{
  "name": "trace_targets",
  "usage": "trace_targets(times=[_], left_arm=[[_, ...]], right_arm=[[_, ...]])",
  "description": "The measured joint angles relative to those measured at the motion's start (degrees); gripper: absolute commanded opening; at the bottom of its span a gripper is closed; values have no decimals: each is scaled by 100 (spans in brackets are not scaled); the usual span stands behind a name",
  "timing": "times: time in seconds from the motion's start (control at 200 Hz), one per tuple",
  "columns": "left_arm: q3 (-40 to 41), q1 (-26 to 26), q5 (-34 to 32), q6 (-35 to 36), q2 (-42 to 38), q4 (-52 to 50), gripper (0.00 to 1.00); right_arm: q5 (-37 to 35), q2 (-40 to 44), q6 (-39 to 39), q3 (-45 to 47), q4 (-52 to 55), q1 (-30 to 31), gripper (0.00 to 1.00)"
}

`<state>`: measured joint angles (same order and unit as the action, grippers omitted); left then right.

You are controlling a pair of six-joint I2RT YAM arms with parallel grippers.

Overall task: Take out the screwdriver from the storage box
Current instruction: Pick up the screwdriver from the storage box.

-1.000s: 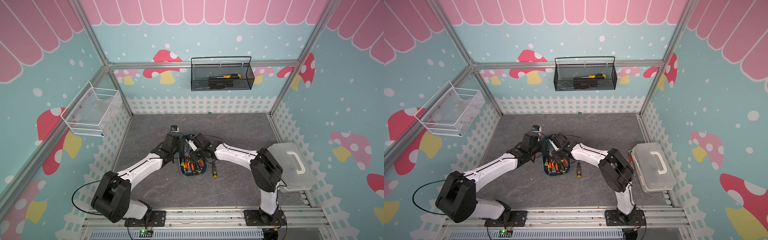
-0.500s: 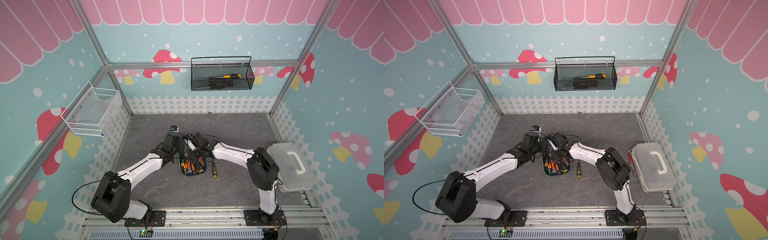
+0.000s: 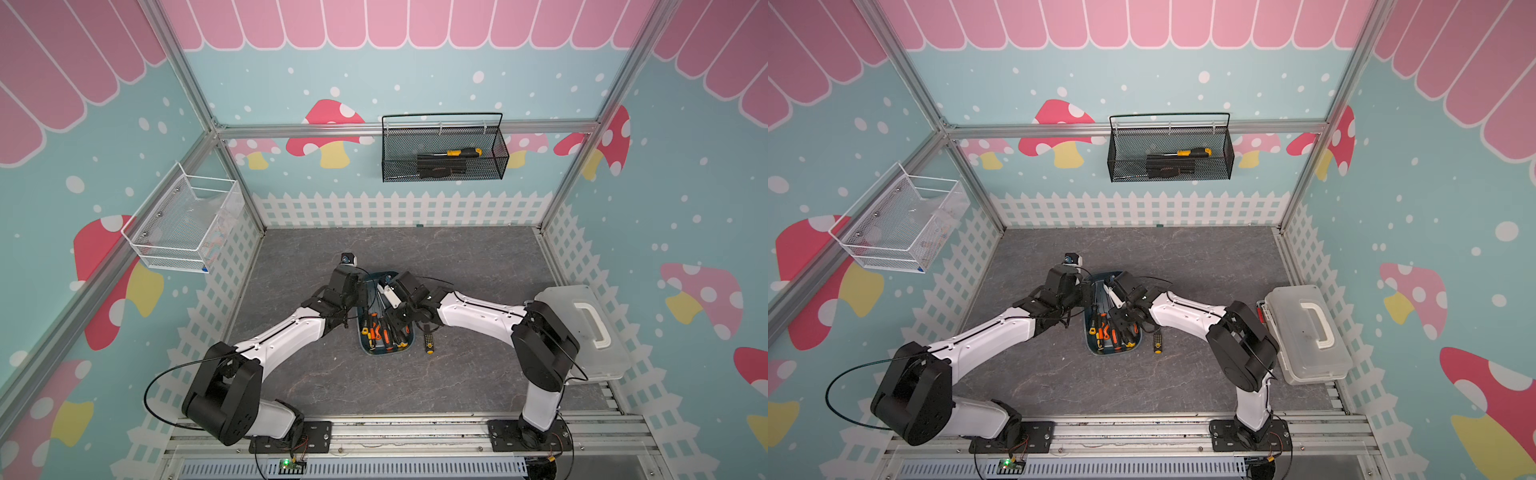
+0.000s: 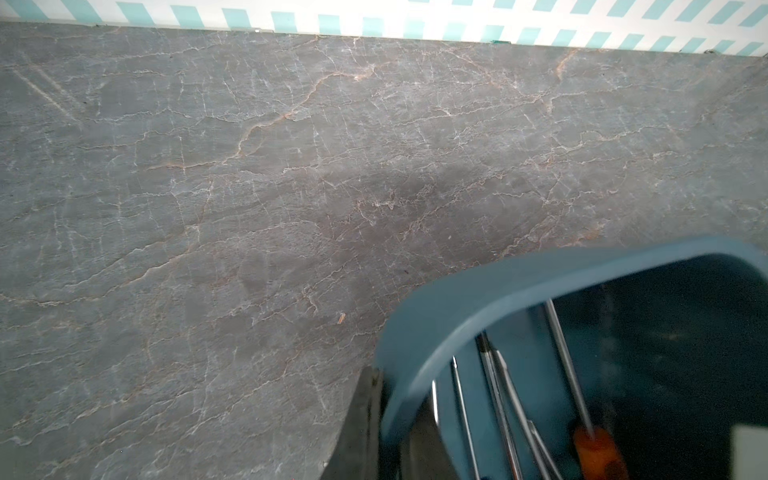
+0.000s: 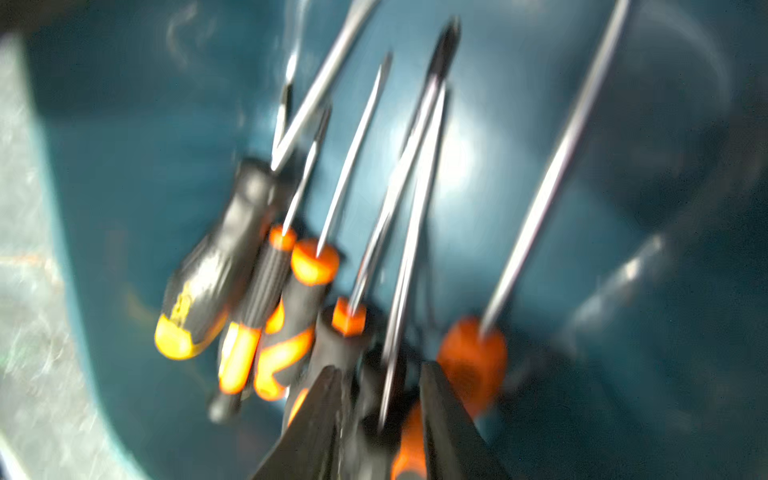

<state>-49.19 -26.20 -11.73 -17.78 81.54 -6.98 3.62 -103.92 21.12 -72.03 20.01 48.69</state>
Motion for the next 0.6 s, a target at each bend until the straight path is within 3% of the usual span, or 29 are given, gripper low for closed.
trace_targets(times=[0.27,0.6], left_arm=[[2,24,0,-2,0,24,0],[4,31,-7,-2,0,42,0]], right_arm=[[31,188,146,240,225,55,34],[-81,-282,116,-337,636,125,33]])
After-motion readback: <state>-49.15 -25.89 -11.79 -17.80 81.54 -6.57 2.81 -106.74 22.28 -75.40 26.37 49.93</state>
